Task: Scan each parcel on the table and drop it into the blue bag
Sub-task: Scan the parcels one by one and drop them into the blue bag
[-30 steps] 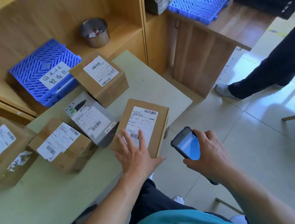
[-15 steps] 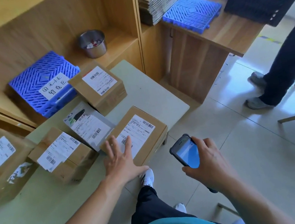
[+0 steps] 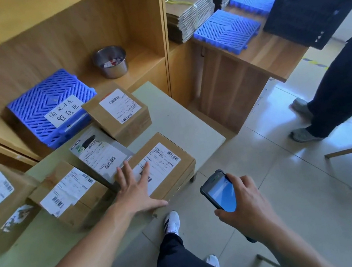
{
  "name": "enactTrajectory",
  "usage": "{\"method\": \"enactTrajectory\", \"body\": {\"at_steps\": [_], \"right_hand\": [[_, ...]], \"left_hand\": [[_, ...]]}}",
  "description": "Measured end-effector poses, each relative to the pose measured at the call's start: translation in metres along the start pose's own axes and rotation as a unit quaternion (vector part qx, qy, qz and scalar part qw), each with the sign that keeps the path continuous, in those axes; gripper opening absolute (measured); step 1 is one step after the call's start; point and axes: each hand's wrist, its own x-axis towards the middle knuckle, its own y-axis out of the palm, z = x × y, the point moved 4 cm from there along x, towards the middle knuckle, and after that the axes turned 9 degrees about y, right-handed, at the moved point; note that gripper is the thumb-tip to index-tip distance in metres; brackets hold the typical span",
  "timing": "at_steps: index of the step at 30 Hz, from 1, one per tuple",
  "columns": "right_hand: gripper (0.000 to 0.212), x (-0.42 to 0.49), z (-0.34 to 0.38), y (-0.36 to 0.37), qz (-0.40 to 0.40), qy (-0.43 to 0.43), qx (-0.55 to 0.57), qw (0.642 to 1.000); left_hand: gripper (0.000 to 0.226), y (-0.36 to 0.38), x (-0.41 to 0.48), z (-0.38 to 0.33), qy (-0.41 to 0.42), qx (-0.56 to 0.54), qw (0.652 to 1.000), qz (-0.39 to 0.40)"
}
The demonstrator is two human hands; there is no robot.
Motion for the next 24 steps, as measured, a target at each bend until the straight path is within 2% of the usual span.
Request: {"method": "enactTrajectory", "body": {"at_steps": [6, 19, 24], "right_hand": [[0.095, -0.001, 0.000, 0.004, 0.011, 0.004, -0.004, 1.000], [0.096, -0.004, -0.001, 0.007, 0.011, 0.008, 0.005, 1.000], [0.093, -0.009, -0.003, 0.008, 0.006, -0.002, 0.008, 1.000]], "left_hand": [[0.149, -0.007, 0.006, 0.010, -0.012, -0.028, 1.000, 0.000], [0.153, 0.008, 0.004, -0.010, -0.026, 0.022, 0.999, 0.032], [0.150, 0.010, 0.004, -0.016, -0.028, 0.025, 0.999, 0.009]]}}
